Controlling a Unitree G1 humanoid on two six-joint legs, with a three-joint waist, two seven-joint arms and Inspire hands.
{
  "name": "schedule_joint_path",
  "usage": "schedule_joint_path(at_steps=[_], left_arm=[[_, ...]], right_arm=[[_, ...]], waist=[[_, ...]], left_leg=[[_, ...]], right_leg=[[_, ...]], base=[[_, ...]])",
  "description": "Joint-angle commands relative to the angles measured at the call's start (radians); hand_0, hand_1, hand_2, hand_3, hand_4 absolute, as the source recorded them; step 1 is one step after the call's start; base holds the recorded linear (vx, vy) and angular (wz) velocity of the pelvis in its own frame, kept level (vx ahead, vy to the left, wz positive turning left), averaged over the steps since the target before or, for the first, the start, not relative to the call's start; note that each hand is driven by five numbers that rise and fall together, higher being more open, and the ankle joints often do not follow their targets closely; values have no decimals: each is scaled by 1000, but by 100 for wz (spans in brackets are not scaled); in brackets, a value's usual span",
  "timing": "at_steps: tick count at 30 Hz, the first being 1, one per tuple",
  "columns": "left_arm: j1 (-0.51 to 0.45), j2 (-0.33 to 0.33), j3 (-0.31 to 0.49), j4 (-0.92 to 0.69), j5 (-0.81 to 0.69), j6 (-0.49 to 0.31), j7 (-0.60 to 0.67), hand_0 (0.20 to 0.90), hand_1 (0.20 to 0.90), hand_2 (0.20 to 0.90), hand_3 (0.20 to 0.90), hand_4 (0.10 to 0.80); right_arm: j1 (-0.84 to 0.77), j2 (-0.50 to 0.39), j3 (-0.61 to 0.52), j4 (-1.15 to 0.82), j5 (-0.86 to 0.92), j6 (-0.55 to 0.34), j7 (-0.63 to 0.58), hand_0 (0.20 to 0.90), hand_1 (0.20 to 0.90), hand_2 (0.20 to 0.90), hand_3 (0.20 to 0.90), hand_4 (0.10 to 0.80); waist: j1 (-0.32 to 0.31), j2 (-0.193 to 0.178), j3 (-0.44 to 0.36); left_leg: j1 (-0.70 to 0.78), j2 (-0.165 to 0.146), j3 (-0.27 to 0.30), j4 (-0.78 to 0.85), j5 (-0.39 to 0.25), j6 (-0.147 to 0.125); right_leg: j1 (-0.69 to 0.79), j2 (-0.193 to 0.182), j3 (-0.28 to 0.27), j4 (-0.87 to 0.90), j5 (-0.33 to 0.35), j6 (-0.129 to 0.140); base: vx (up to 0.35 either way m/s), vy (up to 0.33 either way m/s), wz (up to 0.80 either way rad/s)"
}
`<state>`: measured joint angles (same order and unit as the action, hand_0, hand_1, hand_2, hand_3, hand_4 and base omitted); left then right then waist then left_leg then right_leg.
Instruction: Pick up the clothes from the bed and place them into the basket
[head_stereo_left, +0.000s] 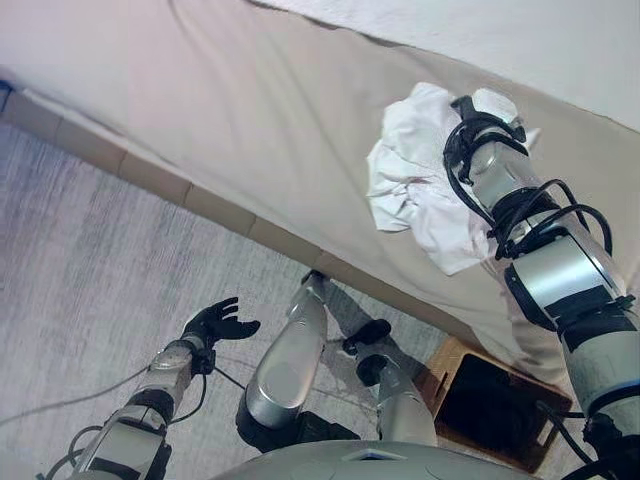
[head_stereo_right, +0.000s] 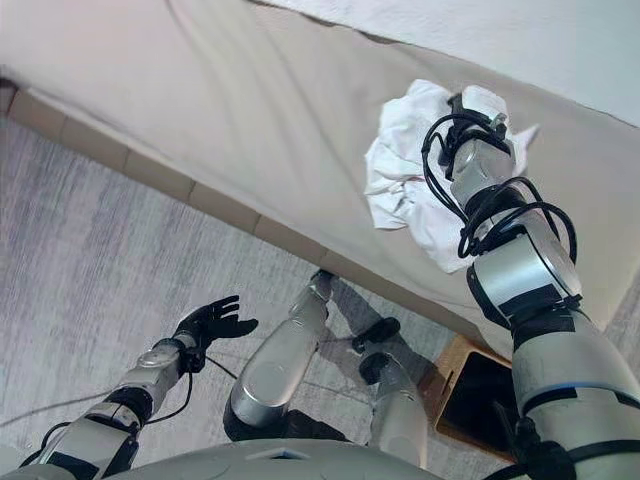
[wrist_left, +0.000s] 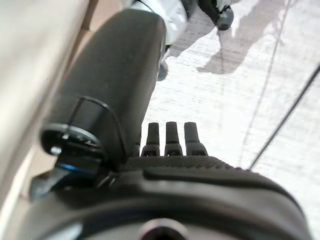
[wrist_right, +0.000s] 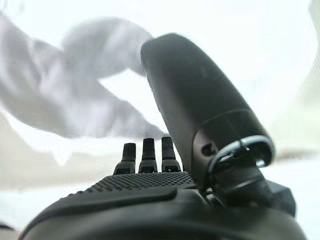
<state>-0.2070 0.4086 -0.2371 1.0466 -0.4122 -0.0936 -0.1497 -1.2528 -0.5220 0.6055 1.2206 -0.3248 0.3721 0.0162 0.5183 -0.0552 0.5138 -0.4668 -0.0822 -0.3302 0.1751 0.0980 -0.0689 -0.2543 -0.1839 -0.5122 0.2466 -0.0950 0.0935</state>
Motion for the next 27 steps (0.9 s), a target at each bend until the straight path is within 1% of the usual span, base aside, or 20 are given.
schedule_joint_path(at_steps=[1, 2, 3, 5, 8, 9, 10, 11, 12, 14, 15, 17, 18, 19, 21, 22, 23, 25, 26, 27], left_arm=[[77, 59, 26, -14, -7, -44, -37, 900, 900, 900, 900, 800], [82, 65, 30, -17, 2, -47, -40, 900, 900, 900, 900, 800], [87, 74, 35, -25, 11, -48, -44, 900, 900, 900, 900, 800], [86, 83, 27, -42, 9, -41, -40, 900, 900, 900, 900, 800], [97, 83, 26, -50, 15, -54, -39, 900, 900, 900, 900, 800], [106, 82, 18, -61, 9, -57, -28, 900, 900, 900, 900, 800], [108, 81, 14, -62, 3, -58, -20, 900, 900, 900, 900, 800], [112, 77, 16, -57, 7, -63, -15, 900, 900, 900, 900, 800], [115, 72, 20, -52, 12, -66, -7, 900, 900, 900, 900, 800], [120, 69, 24, -48, 14, -66, 4, 900, 900, 900, 900, 800], [125, 68, 27, -51, 19, -63, 16, 900, 900, 900, 900, 800], [134, 67, 36, -49, 28, -61, 36, 900, 900, 900, 900, 800], [140, 65, 46, -45, 38, -58, 40, 900, 900, 900, 900, 800], [151, 64, 53, -41, 51, -55, 45, 900, 900, 900, 900, 800], [171, 63, 58, -33, 73, -45, 50, 900, 900, 900, 900, 800], [181, 61, 59, -30, 92, -37, 51, 900, 900, 900, 900, 800], [186, 61, 57, -24, 91, -33, 51, 900, 900, 900, 900, 800], [195, 56, 60, -5, 119, -16, 45, 900, 900, 900, 900, 800], [195, 54, 57, 6, 131, -14, 43, 900, 900, 900, 900, 800], [195, 53, 56, 9, 135, -15, 43, 900, 900, 900, 900, 800]], right_arm=[[-77, -38, 59, 12, 65, 136, 196, 900, 900, 900, 900, 800], [-78, -38, 65, 25, 54, 144, 247, 900, 900, 900, 900, 800], [-77, -45, 77, 37, 76, 128, 271, 900, 900, 900, 900, 800], [-91, -48, 68, 39, 141, 101, 221, 300, 300, 300, 200, 100], [-109, -51, 54, 26, 156, 77, 167, 300, 300, 300, 200, 100], [-122, -61, 46, 2, 233, 35, 80, 300, 300, 300, 200, 100], [-130, -63, 32, -23, 266, -2, 0, 300, 300, 300, 200, 100], [-139, -66, 14, -54, 271, -57, -94, 300, 300, 300, 200, 100], [-145, -69, 2, -90, 268, -89, -161, 300, 300, 300, 200, 100], [-151, -78, -6, -145, 269, -116, -224, 300, 300, 300, 200, 100], [-154, -91, -16, -208, 272, -147, -308, 300, 300, 300, 200, 100], [-155, -133, -37, -366, 246, -176, -441, 300, 300, 300, 200, 100], [-148, -158, -64, -443, 228, -165, -461, 300, 300, 300, 200, 100], [-129, -188, -90, -515, 213, -181, -496, 300, 300, 300, 200, 100], [-95, -242, -145, -645, 177, -176, -521, 300, 300, 300, 200, 100], [-67, -284, -169, -702, 185, -193, -555, 300, 300, 300, 200, 100], [-59, -302, -191, -744, 175, -192, -550, 300, 300, 300, 200, 100], [-20, -359, -231, -843, 161, -173, -543, 300, 300, 300, 200, 100], [-12, -385, -245, -866, 158, -180, -550, 300, 300, 300, 200, 100], [-9, -392, -249, -871, 159, -179, -554, 300, 300, 300, 200, 100]], waist=[[19, -15, 6], [25, -17, 6], [30, -20, 6], [34, -20, 6], [32, -21, 6], [23, -24, 6], [16, -27, 6], [6, -31, 6], [-2, -37, 6], [-12, -45, 6], [-23, -54, 6], [-51, -71, 6], [-63, -79, 1], [-81, -91, -21], [-114, -106, -69], [-134, -109, -99], [-147, -110, -116], [-186, -112, -178], [-201, -111, -202], [-204, -110, -208]], left_leg=[[4, -15, 48, 19, -83, 110], [0, -13, 43, 19, -82, 109], [-4, -11, 38, 16, -80, 108], [-7, -7, 29, 13, -74, 103], [-4, -2, 27, 9, -72, 99], [3, 5, 29, -1, -69, 95], [11, 8, 31, -5, -70, 93], [24, 13, 37, -9, -74, 91], [37, 18, 42, -13, -79, 90], [57, 25, 51, -19, -85, 88], [81, 33, 60, -29, -90, 87], [136, 46, 83, -51, -96, 83], [167, 52, 96, -63, -100, 83], [197, 58, 108, -80, -104, 81], [253, 66, 129, -114, -108, 79], [269, 64, 142, -122, -89, 82], [285, 67, 153, -129, -91, 82], [338, 71, 183, -150, -94, 81], [359, 73, 195, -160, -95, 80], [366, 74, 198, -164, -95, 80]], right_leg=[[-26, -12, -2, 122, 25, -24], [-28, -11, -10, 126, 24, -24], [-29, -8, -19, 126, 22, -22], [-32, -2, -24, 131, 16, -24], [-30, 4, -21, 128, 12, -25], [-24, 14, -15, 112, 16, -22], [-20, 20, -8, 104, 18, -21], [-14, 26, 2, 98, 19, -21], [-6, 31, 9, 91, 20, -21], [8, 37, 20, 79, 22, -20], [25, 44, 32, 67, 23, -19], [67, 56, 62, 39, 24, -19], [91, 62, 76, 23, 26, -18], [116, 71, 92, -5, 25, -18], [163, 87, 119, -53, 28, -17], [182, 88, 120, -84, 49, -22], [194, 92, 127, -92, 50, -21], [234, 103, 152, -122, 49, -19], [250, 106, 159, -132, 49, -20], [254, 107, 161, -134, 49, -20]], base=[[45, -97, 16], [48, -124, 17], [39, -114, 15], [27, -93, 7], [0, -65, 0], [-31, -61, -2], [-59, -77, -4], [-63, -61, -7], [-55, -49, -13], [-36, -52, -22], [-52, -81, -29], [-45, -93, -39], [2, -100, -41], [31, -93, -38], [27, -63, -32], [-9, -14, -22], [-20, -2, -22], [63, -29, -37], [54, -32, -46], [44, -28, -40]])
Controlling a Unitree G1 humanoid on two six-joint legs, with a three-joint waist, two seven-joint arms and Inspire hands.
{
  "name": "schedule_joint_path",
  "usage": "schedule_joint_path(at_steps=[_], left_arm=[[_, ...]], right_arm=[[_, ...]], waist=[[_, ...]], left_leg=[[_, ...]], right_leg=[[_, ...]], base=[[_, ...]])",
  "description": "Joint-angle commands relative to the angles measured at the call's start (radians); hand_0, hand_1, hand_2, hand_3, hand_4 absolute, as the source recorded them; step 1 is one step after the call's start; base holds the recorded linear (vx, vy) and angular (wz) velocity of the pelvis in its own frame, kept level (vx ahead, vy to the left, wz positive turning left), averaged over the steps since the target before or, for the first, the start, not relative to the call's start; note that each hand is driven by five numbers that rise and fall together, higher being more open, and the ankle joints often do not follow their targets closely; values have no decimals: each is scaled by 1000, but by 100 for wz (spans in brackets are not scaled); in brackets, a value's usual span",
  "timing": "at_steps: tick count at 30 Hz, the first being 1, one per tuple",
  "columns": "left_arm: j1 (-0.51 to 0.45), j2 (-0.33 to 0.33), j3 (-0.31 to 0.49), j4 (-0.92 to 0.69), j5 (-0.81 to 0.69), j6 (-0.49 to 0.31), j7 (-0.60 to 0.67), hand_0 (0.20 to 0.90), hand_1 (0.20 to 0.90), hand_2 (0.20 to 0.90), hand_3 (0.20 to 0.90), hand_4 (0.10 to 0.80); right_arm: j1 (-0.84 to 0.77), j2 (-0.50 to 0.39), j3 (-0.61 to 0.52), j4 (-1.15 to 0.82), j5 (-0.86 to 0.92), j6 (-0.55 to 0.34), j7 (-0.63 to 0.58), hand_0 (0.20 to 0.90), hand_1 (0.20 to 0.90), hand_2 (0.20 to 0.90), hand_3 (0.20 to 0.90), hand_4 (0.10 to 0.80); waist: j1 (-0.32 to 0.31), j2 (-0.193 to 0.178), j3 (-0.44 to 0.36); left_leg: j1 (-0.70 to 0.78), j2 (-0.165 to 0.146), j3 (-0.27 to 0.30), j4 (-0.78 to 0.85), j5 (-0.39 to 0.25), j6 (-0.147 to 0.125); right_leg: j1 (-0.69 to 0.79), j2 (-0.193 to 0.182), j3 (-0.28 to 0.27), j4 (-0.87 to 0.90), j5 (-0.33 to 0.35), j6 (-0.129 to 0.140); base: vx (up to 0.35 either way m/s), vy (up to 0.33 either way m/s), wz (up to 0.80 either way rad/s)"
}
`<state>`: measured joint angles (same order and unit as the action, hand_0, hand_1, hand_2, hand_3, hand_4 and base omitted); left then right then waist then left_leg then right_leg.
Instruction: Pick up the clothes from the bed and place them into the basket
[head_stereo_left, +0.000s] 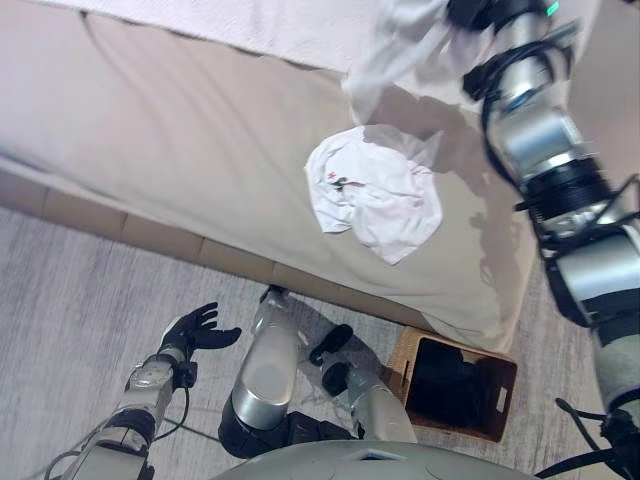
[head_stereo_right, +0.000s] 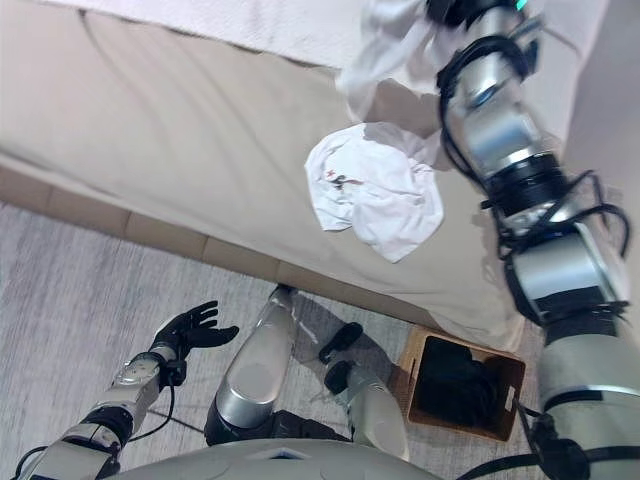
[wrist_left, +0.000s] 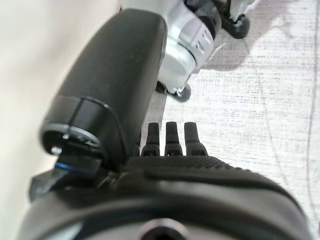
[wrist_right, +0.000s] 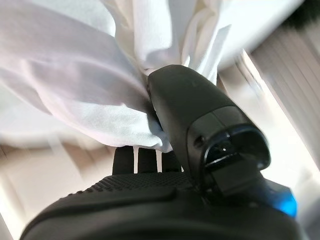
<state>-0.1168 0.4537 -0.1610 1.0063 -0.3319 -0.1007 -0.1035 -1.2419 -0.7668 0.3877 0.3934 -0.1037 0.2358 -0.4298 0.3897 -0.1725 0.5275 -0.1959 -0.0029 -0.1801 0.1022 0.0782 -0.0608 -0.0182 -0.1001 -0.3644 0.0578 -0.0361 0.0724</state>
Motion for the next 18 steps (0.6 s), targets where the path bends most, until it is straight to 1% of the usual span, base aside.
schedule_joint_path(at_steps=[1, 5, 6, 8, 11, 12, 13, 14, 15, 16, 18], left_arm=[[105, 2, -19, 59, 65, 1, -6, 900, 900, 900, 900, 800], [92, -28, -34, 93, 110, 27, -9, 900, 900, 900, 900, 800], [86, -41, -46, 103, 120, 33, -6, 900, 900, 900, 900, 800], [74, -55, -53, 112, 126, 42, -12, 900, 900, 900, 900, 800], [64, -77, -64, 131, 142, 49, -24, 900, 900, 900, 900, 800], [57, -85, -68, 139, 147, 57, -30, 900, 900, 900, 900, 800], [54, -87, -72, 142, 151, 61, -32, 900, 900, 900, 900, 800], [54, -94, -67, 146, 155, 70, -34, 900, 900, 900, 900, 800], [55, -92, -68, 146, 155, 70, -34, 900, 900, 900, 900, 800], [54, -95, -67, 149, 165, 77, -38, 900, 900, 900, 900, 800], [54, -103, -64, 153, 178, 92, -38, 900, 900, 900, 900, 800]], right_arm=[[-9, -169, -43, -71, -71, -39, -103, 300, 300, 300, 200, 100], [34, -259, -94, -158, -51, -35, -129, 300, 300, 300, 200, 100], [48, -292, -116, -175, -47, -45, -149, 300, 300, 300, 200, 100], [58, -324, -136, -197, -36, -55, -169, 300, 300, 300, 200, 100], [102, -379, -185, -217, -15, -75, -200, 300, 300, 300, 200, 100], [127, -403, -210, -219, -3, -78, -195, 300, 300, 300, 200, 100], [142, -414, -224, -221, 6, -77, -193, 300, 300, 300, 200, 100], [187, -434, -254, -223, 28, -89, -181, 300, 300, 300, 200, 100], [195, -435, -261, -225, 28, -90, -180, 300, 300, 300, 200, 100], [241, -446, -293, -225, 42, -92, -164, 300, 300, 300, 200, 100], [369, -434, -372, -228, 66, -110, -122, 300, 300, 300, 200, 100]], waist=[[-95, 10, -254], [-166, 23, -360], [-193, 31, -391], [-226, 44, -420], [-279, 64, -453], [-301, 73, -464], [-310, 77, -468], [-335, 85, -476], [-332, 83, -477], [-351, 88, -482], [-387, 100, -486]], left_leg=[[115, -4, 62, -101, -72, 70], [194, 0, 113, -152, -69, 65], [221, 3, 134, -163, -75, 64], [238, 3, 152, -174, -75, 64], [265, 7, 186, -184, -81, 60], [275, 9, 201, -188, -84, 57], [280, 11, 209, -189, -86, 55], [287, 15, 225, -189, -90, 51], [288, 16, 226, -189, -90, 51], [292, 19, 238, -189, -93, 49], [297, 26, 268, -189, -96, 44]], right_leg=[[34, 24, 22, 44, -5, 1], [86, 34, 72, 9, -4, -4], [100, 38, 94, 9, -12, -7], [103, 39, 112, 7, -11, -10], [112, 44, 145, -1, -15, -15], [114, 49, 160, -9, -16, -18], [116, 51, 169, -15, -17, -20], [120, 55, 184, -27, -19, -22], [120, 56, 185, -28, -19, -22], [122, 59, 196, -36, -18, -24], [118, 63, 218, -51, -9, -24]], base=[[60, -33, -36], [50, -37, -46], [2, -36, -45], [-35, -7, -41], [-58, -27, -37], [-49, -47, -46], [-35, -57, -44], [-11, -37, -34], [-10, -58, -34], [-26, -86, -36], [-46, -102, -45]])
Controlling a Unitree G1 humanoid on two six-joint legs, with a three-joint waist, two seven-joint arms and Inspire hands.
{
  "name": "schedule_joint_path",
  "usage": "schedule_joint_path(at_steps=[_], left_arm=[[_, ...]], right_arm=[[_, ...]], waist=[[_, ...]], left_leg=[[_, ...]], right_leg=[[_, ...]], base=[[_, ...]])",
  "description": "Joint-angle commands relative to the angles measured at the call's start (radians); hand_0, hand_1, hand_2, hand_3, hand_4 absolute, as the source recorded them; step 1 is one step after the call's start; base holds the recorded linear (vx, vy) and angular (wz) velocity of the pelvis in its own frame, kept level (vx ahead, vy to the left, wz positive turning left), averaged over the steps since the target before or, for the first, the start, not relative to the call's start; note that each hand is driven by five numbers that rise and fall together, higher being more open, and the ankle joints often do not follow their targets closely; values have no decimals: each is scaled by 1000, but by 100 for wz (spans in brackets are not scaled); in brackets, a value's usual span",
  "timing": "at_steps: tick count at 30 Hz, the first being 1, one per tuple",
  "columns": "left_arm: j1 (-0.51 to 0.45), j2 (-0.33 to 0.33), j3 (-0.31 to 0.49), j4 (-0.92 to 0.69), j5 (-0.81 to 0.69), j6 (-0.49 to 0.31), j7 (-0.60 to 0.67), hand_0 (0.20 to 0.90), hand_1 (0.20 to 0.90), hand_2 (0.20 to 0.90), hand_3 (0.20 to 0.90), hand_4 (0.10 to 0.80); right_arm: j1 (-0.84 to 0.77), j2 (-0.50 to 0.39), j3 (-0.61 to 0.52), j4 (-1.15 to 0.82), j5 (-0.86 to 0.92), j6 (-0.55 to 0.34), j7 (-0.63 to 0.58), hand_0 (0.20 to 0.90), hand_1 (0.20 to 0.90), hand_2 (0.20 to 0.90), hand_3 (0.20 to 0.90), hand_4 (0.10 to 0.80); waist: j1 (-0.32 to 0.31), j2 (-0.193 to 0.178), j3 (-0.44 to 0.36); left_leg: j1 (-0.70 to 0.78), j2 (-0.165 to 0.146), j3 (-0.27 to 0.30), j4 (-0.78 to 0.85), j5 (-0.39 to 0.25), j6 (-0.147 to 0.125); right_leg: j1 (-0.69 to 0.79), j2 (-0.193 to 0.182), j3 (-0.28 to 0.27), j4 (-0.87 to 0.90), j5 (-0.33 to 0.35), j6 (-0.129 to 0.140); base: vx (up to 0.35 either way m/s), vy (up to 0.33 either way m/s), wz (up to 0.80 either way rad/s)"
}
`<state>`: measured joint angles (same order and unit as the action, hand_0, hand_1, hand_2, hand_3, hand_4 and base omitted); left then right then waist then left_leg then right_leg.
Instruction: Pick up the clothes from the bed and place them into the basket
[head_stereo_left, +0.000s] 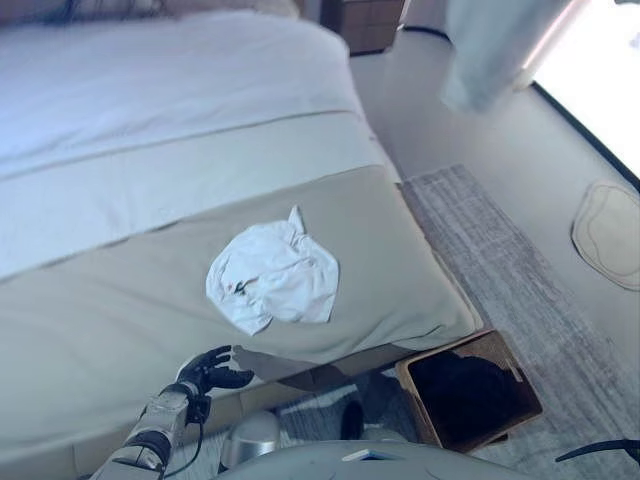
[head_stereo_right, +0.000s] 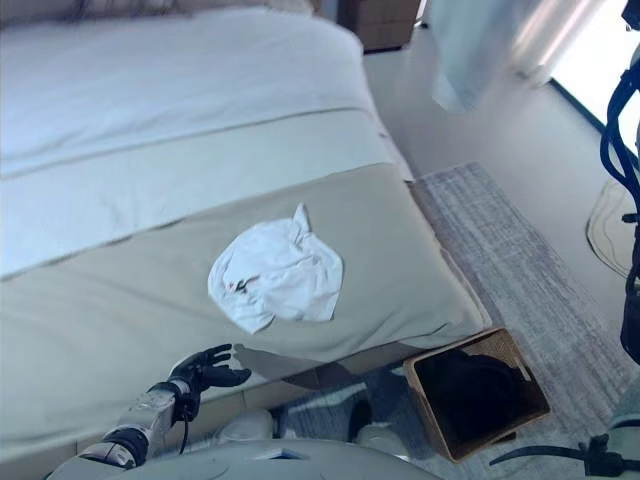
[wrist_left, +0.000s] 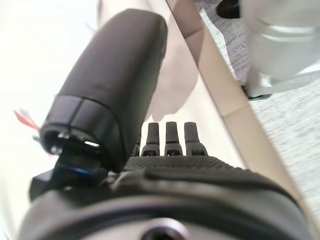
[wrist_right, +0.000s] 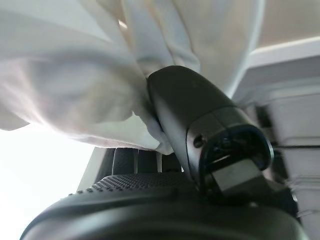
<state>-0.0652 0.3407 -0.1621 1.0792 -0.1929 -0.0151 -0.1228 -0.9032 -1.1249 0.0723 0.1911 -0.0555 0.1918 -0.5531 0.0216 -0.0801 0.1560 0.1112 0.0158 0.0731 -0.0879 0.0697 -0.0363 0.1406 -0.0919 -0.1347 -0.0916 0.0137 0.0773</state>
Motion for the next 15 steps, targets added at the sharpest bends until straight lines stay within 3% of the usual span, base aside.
schedule_joint_path(at_steps=[1, 6, 12, 15], left_arm=[[2, 11, -65, 80, 45, 9, -19, 900, 900, 900, 900, 800], [9, 6, -63, 79, 61, 9, -18, 900, 900, 900, 900, 800], [-4, 12, -73, 57, 84, 13, -23, 900, 900, 900, 900, 800], [-18, 13, -90, 40, 79, 6, -24, 900, 900, 900, 900, 800]], right_arm=[[68, -68, -84, -29, 9, -63, 14, 300, 300, 300, 200, 100], [325, 46, -200, -42, -29, -92, 96, 300, 300, 300, 200, 100], [488, 180, -205, 10, -64, -91, 174, 300, 300, 300, 200, 100], [492, 207, -166, 91, -83, -66, 207, 300, 300, 300, 200, 100]], waist=[[-23, 7, -115], [-69, 28, -97], [-110, 54, -62], [-116, 69, -45]], left_leg=[[-9, 9, 21, 1, -89, 18], [-5, 17, 62, 1, -94, 18], [-10, 29, 89, 1, -89, 19], [-16, 30, 92, 1, -82, 16]], right_leg=[[-42, 55, -6, 94, -56, -29], [-54, 58, 29, 69, -35, -29], [-76, 63, 52, 73, -30, -33], [-86, 61, 55, 74, -27, -35]], base=[[-53, -69, -44], [-71, -72, -29], [-100, -98, -19], [-97, -98, -13]])
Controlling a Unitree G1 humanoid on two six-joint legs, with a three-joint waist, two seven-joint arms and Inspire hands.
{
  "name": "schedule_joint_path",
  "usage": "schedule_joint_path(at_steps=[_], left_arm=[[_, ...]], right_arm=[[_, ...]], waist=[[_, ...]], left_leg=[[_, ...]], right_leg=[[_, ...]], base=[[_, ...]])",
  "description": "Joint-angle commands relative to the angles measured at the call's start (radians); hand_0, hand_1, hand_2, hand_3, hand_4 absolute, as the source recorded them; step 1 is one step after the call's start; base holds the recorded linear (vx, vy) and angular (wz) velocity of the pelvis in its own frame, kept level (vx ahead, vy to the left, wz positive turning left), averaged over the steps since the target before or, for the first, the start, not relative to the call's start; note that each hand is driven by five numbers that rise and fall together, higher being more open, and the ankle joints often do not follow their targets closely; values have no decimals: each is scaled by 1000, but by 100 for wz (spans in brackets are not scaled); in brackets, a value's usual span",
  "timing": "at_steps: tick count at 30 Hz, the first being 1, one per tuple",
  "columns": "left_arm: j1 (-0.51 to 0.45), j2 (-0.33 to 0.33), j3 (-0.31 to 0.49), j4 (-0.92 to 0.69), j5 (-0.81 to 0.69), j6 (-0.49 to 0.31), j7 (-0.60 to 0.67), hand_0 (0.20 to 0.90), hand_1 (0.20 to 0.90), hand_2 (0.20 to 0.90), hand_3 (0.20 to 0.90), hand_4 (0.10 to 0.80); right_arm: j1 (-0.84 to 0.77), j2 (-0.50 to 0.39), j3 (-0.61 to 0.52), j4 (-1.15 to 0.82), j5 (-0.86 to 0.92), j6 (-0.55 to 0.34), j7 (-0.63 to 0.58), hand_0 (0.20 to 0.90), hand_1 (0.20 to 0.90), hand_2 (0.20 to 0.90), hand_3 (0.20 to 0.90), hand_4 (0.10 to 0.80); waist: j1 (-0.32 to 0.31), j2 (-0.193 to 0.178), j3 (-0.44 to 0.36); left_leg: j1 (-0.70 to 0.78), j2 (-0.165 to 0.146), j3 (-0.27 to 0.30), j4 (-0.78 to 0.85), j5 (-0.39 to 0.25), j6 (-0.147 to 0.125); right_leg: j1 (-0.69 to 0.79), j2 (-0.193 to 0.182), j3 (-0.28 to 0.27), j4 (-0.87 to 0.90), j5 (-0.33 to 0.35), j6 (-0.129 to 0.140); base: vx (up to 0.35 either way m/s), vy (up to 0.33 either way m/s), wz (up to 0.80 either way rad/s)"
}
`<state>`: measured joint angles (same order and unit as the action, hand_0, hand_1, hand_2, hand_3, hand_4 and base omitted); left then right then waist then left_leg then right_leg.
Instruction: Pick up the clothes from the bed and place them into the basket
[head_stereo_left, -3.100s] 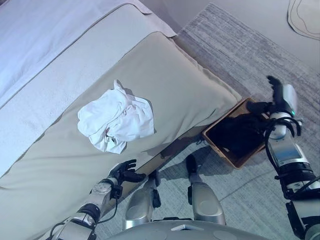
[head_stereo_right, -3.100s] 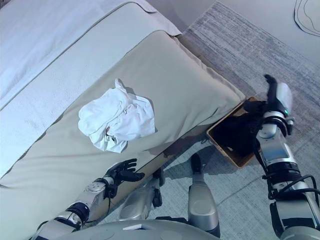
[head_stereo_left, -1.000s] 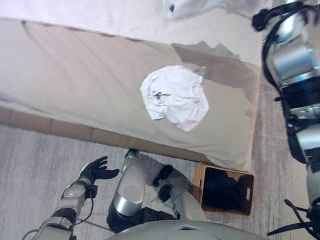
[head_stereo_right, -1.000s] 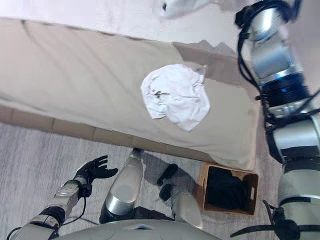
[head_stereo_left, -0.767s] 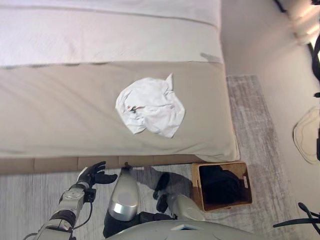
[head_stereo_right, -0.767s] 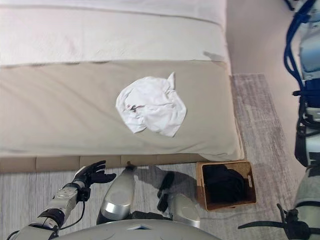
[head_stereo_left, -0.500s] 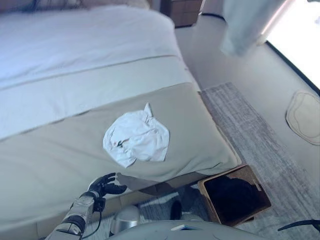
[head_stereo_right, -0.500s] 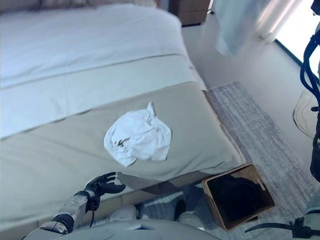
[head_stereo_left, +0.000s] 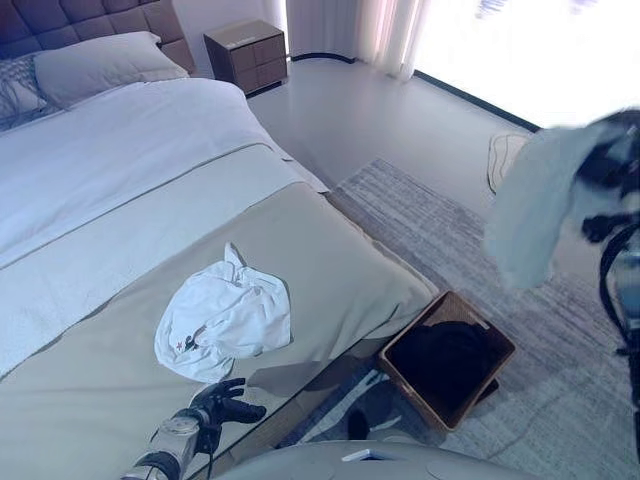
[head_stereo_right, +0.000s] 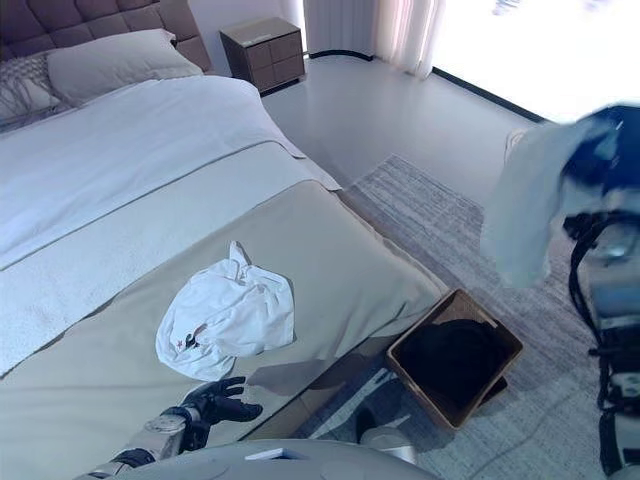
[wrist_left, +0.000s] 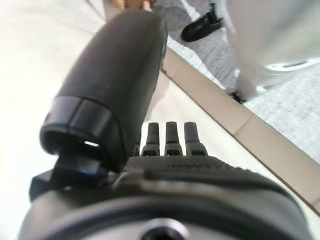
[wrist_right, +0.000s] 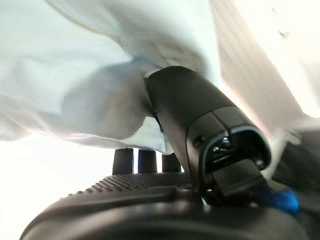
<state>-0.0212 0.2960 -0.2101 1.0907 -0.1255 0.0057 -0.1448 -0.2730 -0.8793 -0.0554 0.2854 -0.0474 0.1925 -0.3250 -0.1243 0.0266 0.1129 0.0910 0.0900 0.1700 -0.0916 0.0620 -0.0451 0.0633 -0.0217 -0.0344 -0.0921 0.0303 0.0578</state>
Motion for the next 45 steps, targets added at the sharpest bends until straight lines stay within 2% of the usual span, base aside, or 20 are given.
schedule_joint_path(at_steps=[1, 6, 13, 14, 15, 16, 22, 28, 32, 35, 40, 45], left_arm=[[-64, 59, -43, 25, 9, -15, -3, 900, 900, 900, 900, 800], [-125, 58, -79, -20, -27, -28, 4, 900, 900, 900, 900, 800], [-218, 47, -130, -70, -91, -59, 23, 900, 900, 900, 900, 800], [-224, 50, -134, -74, -96, -61, 22, 900, 900, 900, 900, 800], [-229, 55, -137, -76, -103, -64, 20, 900, 900, 900, 900, 800], [-235, 58, -140, -82, -110, -66, 21, 900, 900, 900, 900, 800], [-261, 79, -151, -112, -148, -77, 14, 900, 900, 900, 900, 800], [-245, 86, -140, -117, -147, -69, -1, 900, 900, 900, 900, 800], [-241, 95, -125, -106, -145, -61, -10, 900, 900, 900, 900, 800], [-242, 105, -113, -101, -142, -53, -16, 900, 900, 900, 900, 800], [-225, 114, -102, -101, -136, -50, -17, 900, 900, 900, 900, 800], [-183, 100, -77, -108, -146, -55, 2, 900, 900, 900, 900, 800]], right_arm=[[-142, -38, -30, 10, -91, -62, -17, 300, 300, 300, 200, 100], [-233, -31, 66, 188, -99, -17, 2, 300, 300, 300, 200, 100], [-390, -47, 189, 339, -93, 24, -40, 300, 300, 300, 200, 100], [-401, -49, 202, 357, -95, 35, -40, 331, 331, 331, 236, 136], [-416, -53, 217, 377, -94, 48, -39, 702, 702, 702, 669, 569], [-429, -55, 231, 394, -97, 60, -36, 900, 900, 900, 900, 800], [-515, -57, 306, 491, -88, 87, -64, 900, 900, 900, 900, 800], [-481, -48, 280, 475, -64, 106, -68, 900, 900, 900, 900, 800], [-438, -49, 259, 491, -58, 138, -36, 900, 900, 900, 900, 800], [-410, -48, 255, 558, -66, 195, 73, 900, 900, 900, 900, 800], [-373, -60, 240, 599, -41, 152, 127, 900, 900, 900, 900, 800], [-332, -44, 206, 395, -64, 99, 106, 900, 900, 900, 900, 800]], waist=[[29, -35, 1], [33, 0, 67], [27, 78, 192], [27, 84, 200], [27, 90, 209], [26, 95, 217], [29, 124, 264], [26, 127, 273], [27, 116, 267], [33, 100, 258], [50, 68, 245], [58, 37, 234]], left_leg=[[3, -45, -5, 4, -73, 25], [-49, -42, -14, 5, -49, 11], [-155, -50, -42, 10, -1, -6], [-162, -51, -43, 9, 3, -7], [-170, -51, -44, 7, 7, -8], [-179, -52, -45, 6, 10, -10], [-217, -53, -40, 4, 19, -18], [-220, -54, -36, 4, 19, -24], [-215, -52, -32, 4, 15, -26], [-211, -50, -30, 5, 12, -25], [-191, -48, -34, 11, 4, -19], [-176, -53, -42, 11, -3, -14]], right_leg=[[-12, -9, -45, 76, -43, -16], [-74, -18, -54, 102, -43, -23], [-185, -22, -42, 134, -37, -33], [-193, -23, -40, 133, -35, -33], [-202, -23, -38, 132, -32, -32], [-211, -23, -36, 131, -29, -32], [-263, -26, -45, 132, -20, -31], [-272, -24, -52, 137, -21, -32], [-271, -25, -59, 143, -26, -32], [-267, -26, -66, 145, -27, -32], [-235, -28, -85, 135, -22, -34], [-208, -29, -89, 120, -14, -28]], base=[[-113, -76, -3], [-178, -55, 0], [-219, -18, 0], [-105, -42, 6], [-89, -45, 6], [-94, -51, 8], [-67, -39, -1], [0, 0, 0], [0, 0, 0], [23, -14, 7], [62, -3, 11], [80, 75, 3]])
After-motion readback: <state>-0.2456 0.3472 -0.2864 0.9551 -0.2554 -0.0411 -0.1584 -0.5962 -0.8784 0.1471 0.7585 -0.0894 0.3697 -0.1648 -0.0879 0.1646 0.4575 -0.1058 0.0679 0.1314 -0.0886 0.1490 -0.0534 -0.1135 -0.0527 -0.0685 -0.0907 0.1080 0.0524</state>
